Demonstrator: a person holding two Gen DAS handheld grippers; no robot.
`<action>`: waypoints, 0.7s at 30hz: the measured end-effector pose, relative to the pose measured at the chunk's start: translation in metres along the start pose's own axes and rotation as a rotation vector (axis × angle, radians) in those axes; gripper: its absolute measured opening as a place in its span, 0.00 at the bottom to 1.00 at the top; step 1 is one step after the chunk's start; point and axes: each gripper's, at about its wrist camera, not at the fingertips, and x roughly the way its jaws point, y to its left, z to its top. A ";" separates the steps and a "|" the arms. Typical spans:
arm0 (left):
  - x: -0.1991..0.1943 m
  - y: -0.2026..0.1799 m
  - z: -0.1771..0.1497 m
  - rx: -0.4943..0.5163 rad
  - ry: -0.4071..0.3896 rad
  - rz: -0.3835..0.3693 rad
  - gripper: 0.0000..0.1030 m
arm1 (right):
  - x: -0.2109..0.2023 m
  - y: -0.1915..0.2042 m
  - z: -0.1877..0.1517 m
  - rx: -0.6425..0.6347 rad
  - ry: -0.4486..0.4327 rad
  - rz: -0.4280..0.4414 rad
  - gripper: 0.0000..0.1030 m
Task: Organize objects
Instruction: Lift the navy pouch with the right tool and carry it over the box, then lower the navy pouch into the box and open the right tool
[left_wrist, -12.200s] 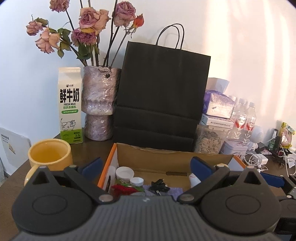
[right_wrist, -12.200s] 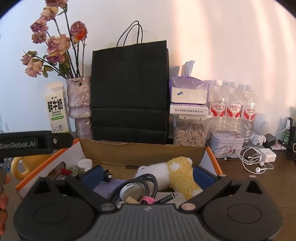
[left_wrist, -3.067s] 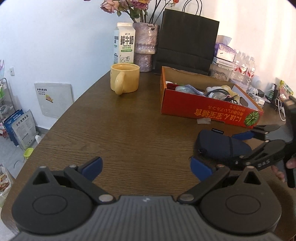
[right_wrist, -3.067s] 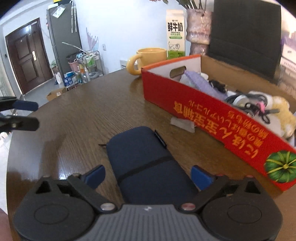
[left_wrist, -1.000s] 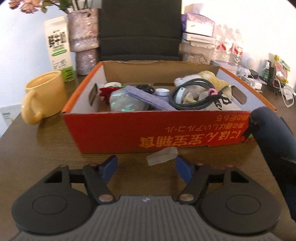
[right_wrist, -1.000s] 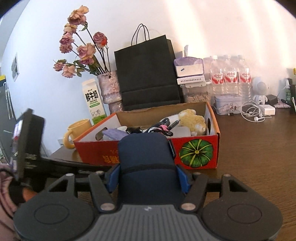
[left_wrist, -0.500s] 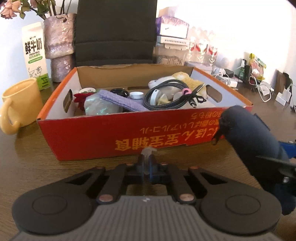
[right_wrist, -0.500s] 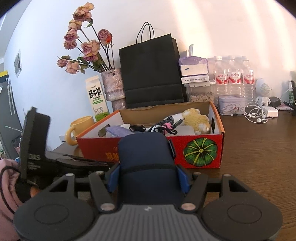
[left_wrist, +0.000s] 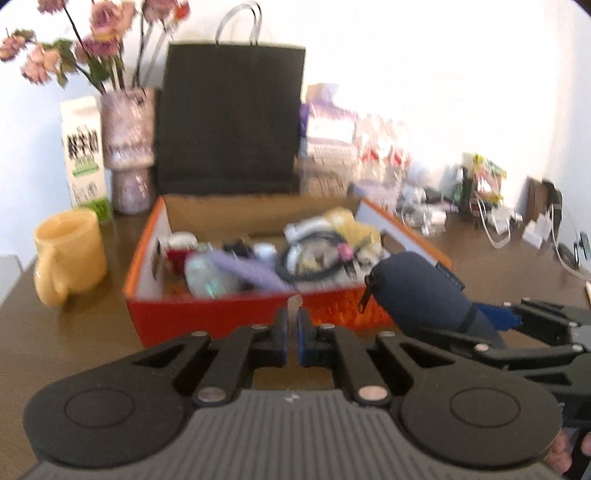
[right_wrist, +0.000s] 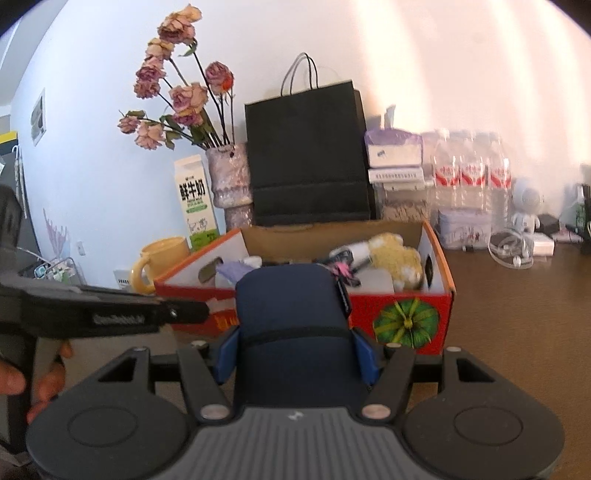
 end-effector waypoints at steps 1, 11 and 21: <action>-0.002 0.002 0.005 -0.004 -0.013 0.002 0.06 | 0.001 0.003 0.006 -0.007 -0.007 -0.003 0.60; 0.014 0.031 0.050 -0.072 -0.080 0.020 0.06 | 0.048 0.029 0.064 -0.056 -0.046 -0.030 0.60; 0.060 0.061 0.074 -0.151 -0.101 0.049 0.06 | 0.119 0.019 0.086 -0.009 -0.039 -0.051 0.60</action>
